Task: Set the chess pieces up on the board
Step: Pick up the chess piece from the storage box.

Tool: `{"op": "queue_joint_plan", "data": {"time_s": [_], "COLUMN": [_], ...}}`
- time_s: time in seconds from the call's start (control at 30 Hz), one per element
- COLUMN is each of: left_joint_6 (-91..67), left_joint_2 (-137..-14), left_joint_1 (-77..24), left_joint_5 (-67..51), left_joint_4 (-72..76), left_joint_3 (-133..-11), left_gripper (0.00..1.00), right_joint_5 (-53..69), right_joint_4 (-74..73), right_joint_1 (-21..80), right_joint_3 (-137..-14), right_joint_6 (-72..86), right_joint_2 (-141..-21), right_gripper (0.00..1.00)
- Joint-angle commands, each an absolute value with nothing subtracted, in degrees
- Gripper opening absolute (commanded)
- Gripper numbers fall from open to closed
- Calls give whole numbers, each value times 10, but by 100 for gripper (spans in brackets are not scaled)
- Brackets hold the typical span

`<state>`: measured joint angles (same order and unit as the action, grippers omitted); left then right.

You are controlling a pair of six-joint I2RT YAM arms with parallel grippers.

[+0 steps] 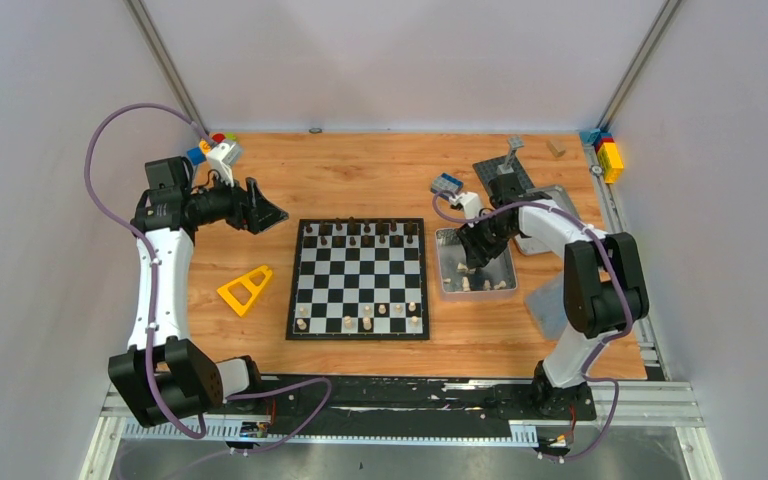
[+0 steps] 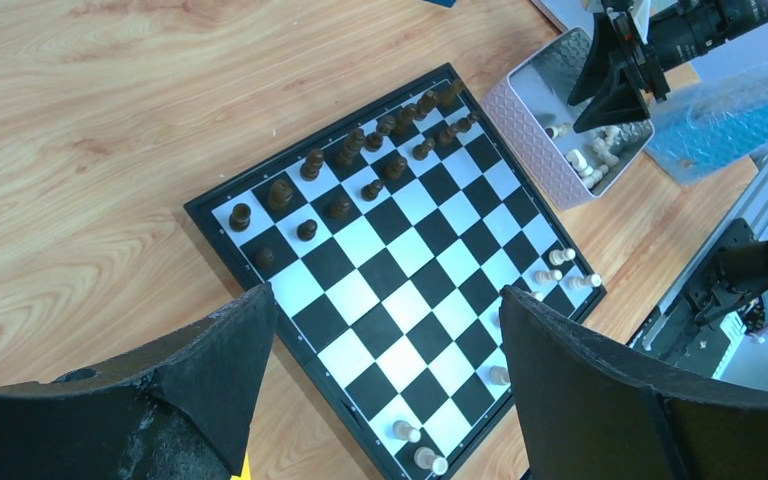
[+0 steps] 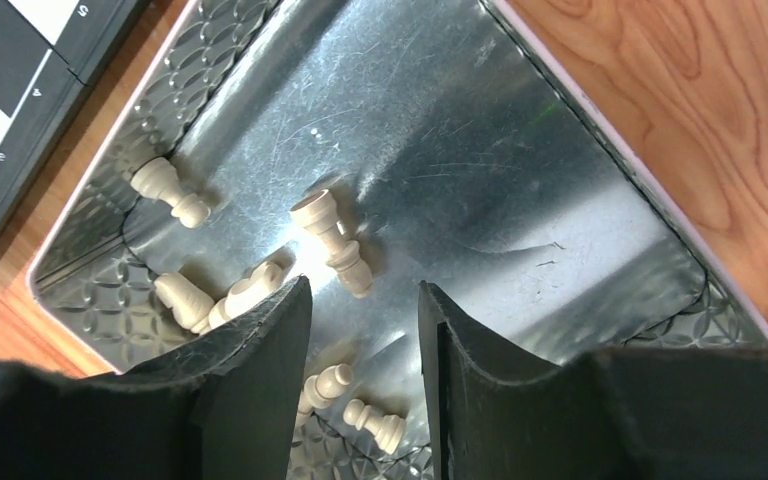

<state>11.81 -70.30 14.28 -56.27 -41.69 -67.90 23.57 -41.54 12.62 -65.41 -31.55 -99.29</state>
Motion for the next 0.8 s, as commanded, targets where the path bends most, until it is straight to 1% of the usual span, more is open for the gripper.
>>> {"op": "queue_joint_plan", "data": {"time_s": [0.0, 0.17, 0.47, 0.67, 0.77], "left_joint_6": [115, 115, 113, 115, 117], "left_joint_2": [-702, -712, -726, -736, -741], "left_joint_1": [139, 138, 136, 135, 135], "left_joint_5": [-574, -574, -573, -571, -568], "left_joint_4": [-402, -404, -406, -411, -411], "left_joint_3": [-681, -683, -689, -696, -699], "left_gripper": [89, 89, 88, 88, 88], "right_joint_5": [229, 230, 251, 261, 267], "right_joint_4": [-387, -385, -377, -381, -382], "right_joint_1": [126, 126, 130, 140, 143], "right_joint_3": [-647, -640, -635, -626, -623], "right_joint_6": [-352, -365, -385, -398, -403], "right_joint_2": [-1001, -1013, -1026, -1031, -1028], "right_gripper": [45, 44, 39, 28, 28]}}
